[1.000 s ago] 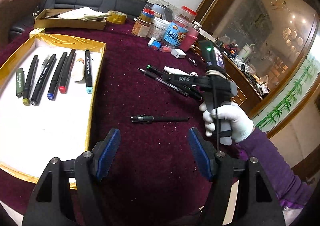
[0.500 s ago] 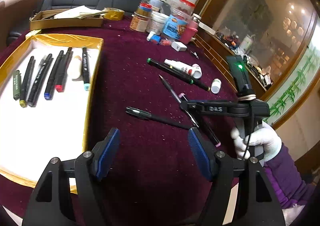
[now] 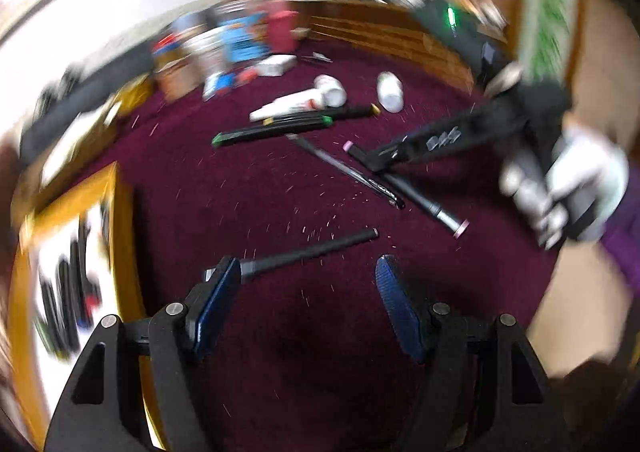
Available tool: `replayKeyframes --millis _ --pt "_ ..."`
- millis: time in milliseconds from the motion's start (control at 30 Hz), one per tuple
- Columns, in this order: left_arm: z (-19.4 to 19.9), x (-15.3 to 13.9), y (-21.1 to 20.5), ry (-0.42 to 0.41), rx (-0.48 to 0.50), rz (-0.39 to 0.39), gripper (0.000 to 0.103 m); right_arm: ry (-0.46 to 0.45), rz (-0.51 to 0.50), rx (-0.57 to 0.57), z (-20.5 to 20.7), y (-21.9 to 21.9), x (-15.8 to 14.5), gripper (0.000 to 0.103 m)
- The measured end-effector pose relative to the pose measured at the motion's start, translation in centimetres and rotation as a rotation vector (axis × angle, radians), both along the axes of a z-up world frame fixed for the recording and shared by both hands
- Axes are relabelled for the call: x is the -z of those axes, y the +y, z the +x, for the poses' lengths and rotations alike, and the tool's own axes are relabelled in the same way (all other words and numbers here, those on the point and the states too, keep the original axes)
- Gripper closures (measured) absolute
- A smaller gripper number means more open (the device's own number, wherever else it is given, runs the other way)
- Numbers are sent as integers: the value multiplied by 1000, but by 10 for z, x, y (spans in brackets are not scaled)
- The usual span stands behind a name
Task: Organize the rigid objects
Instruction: 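Grasp the thin black pen on the carpet with the left gripper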
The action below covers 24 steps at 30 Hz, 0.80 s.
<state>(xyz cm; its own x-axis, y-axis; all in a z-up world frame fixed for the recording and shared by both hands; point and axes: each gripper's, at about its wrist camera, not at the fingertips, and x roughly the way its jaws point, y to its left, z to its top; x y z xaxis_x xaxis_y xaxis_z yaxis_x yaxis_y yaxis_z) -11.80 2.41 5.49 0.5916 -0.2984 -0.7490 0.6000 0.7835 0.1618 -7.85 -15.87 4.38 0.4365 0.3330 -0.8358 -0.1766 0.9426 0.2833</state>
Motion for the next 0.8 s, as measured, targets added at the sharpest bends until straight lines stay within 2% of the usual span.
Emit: replayKeyframes --millis 67,133,167,200,233,267,300,333,367,433,600,667,800 --pt "13 12 -21 -7 106 129 34 -6 -2 11 -10 -9 1 65" --pt "26 27 -34 17 165 243 34 -16 -1 13 -16 -12 1 65" --pt "33 38 -39 37 192 324 29 -23 4 10 -20 -13 1 65" --pt "35 34 -37 16 208 289 26 -30 12 8 -24 -14 0 65" --pt "43 37 -38 78 202 292 25 -37 20 6 -25 -14 -1 65" --pt "49 36 -35 133 170 257 30 -42 27 3 -26 -13 -1 65" --pt "55 35 -31 206 140 216 40 -49 30 0 -29 -12 -2 65" --pt "55 34 -27 268 143 154 64 -56 30 -4 -29 -10 -2 65" --pt "51 33 -26 284 156 127 82 -63 28 -11 -29 -7 -3 65" --pt "39 31 -25 284 156 124 91 -73 9 -28 -30 -1 -1 65" --pt "20 31 -22 283 153 107 93 -69 -9 -56 -30 11 7 65" --pt "15 34 -20 278 126 76 93 -77 -3 -58 -29 14 7 65" --pt "5 43 -18 192 77 -11 89 -121 11 -89 -27 30 -3 65"
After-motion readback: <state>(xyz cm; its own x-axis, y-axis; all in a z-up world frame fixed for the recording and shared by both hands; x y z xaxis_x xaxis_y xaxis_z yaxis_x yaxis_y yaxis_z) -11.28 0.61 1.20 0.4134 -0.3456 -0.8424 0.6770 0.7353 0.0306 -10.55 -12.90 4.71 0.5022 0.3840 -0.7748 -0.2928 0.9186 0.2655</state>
